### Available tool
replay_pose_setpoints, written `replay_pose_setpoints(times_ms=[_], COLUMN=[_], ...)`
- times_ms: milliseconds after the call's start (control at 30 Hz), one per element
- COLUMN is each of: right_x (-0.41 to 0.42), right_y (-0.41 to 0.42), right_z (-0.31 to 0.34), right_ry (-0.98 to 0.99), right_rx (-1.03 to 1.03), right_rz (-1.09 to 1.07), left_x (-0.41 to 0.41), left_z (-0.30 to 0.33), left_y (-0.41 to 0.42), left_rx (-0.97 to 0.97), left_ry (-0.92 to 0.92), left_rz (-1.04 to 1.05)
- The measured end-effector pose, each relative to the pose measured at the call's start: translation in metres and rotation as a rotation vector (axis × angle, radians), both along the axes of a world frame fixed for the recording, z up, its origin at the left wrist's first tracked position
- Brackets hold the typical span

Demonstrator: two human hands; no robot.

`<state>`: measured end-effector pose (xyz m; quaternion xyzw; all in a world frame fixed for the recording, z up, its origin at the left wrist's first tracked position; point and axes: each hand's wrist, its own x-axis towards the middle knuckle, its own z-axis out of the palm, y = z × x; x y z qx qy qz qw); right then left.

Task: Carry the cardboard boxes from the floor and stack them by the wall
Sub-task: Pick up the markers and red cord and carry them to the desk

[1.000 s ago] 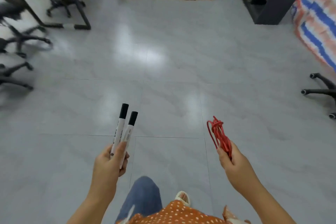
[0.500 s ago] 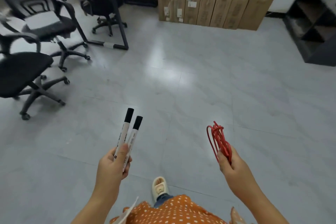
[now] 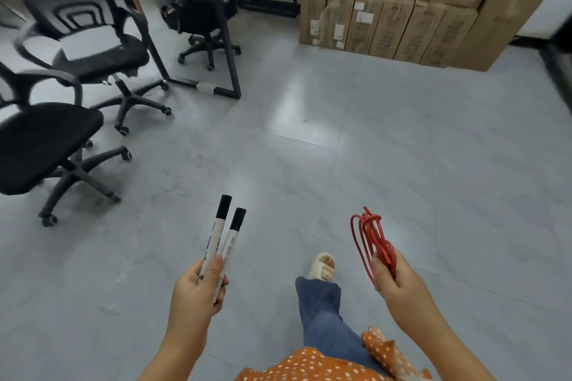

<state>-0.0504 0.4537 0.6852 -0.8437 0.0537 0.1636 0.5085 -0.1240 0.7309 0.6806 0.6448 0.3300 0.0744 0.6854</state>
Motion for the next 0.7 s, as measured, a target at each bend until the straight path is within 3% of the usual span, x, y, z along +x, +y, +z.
replay_pose_setpoints(times_ms=[433, 700], right_x=[0.337, 0.507], right_y=[0.052, 0.137], right_z=[0.019, 0.004], right_ry=[-0.067, -0.060], right_rx=[-0.047, -0.030], right_rz=[0.151, 0.200], left_x=[0.310, 0.454], left_z=[0.018, -0.003], left_y=[0.037, 0.135], left_rx=[-0.031, 0.016], left_ry=[-0.074, -0.005], left_rz=[0.101, 0.210])
